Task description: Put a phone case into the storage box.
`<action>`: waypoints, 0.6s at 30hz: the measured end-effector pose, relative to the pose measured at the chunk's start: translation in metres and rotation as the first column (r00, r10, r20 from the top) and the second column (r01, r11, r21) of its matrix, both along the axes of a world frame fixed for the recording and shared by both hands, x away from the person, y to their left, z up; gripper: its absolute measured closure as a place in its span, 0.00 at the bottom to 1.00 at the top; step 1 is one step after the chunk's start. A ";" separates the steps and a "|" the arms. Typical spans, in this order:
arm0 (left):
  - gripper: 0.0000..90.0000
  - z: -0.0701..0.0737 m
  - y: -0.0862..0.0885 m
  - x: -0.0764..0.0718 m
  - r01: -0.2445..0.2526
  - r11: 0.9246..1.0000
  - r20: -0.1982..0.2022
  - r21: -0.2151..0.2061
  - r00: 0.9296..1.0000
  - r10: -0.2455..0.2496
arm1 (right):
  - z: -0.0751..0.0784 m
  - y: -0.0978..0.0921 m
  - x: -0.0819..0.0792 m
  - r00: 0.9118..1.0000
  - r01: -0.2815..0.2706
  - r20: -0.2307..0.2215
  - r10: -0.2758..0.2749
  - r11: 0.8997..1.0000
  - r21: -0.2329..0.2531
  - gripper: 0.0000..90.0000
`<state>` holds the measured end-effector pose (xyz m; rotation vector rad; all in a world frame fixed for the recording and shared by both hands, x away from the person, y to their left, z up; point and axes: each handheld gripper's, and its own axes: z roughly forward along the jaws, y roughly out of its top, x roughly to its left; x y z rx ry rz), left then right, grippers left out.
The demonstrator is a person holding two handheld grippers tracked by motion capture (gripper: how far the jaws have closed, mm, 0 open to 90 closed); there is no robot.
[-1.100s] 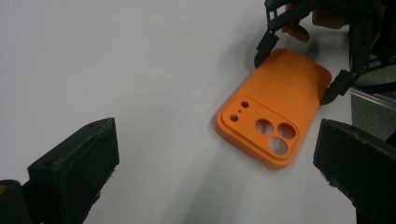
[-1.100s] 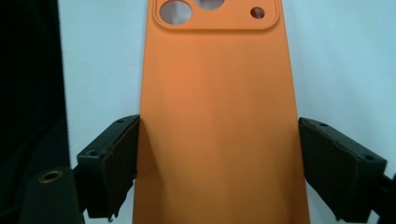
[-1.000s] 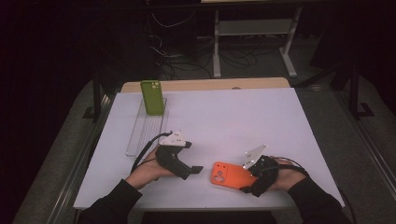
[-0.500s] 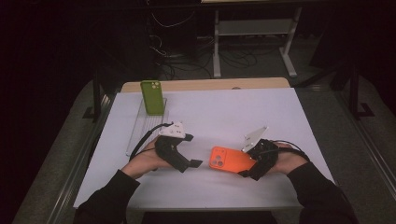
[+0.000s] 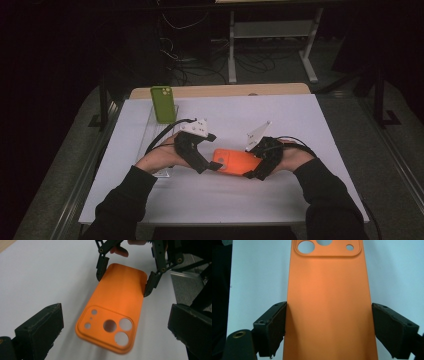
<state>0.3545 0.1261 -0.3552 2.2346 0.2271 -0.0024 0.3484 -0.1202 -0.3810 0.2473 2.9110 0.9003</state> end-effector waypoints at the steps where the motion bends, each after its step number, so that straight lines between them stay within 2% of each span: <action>1: 0.00 -0.001 -0.001 0.000 0.008 1.000 0.007 0.005 1.000 -0.008 | 0.001 0.003 0.000 1.000 -0.011 0.000 0.011 1.000 0.004 0.17; 3: 0.00 -0.004 -0.001 -0.002 0.034 0.999 0.013 0.031 0.999 -0.034 | 0.002 0.009 -0.002 0.999 -0.039 0.002 0.039 0.999 -0.001 0.17; 4: 0.00 -0.006 -0.002 -0.003 0.061 0.997 0.029 0.049 0.998 -0.062 | 0.002 0.012 -0.003 0.999 -0.052 0.003 0.052 0.999 -0.007 0.17; 9: 0.00 -0.013 -0.005 -0.006 0.132 0.985 0.025 0.109 0.991 -0.135 | 0.008 0.023 -0.009 0.995 -0.101 0.006 0.101 0.995 -0.012 0.17; 12: 0.00 -0.016 -0.008 -0.010 0.149 0.982 0.004 0.118 0.989 -0.151 | 0.011 0.027 -0.010 0.993 -0.115 0.016 0.115 0.993 -0.006 0.17; 18: 0.00 -0.022 -0.012 -0.016 0.183 0.966 0.024 0.181 0.981 -0.190 | 0.013 0.033 -0.012 0.990 -0.137 0.022 0.137 0.991 0.001 0.17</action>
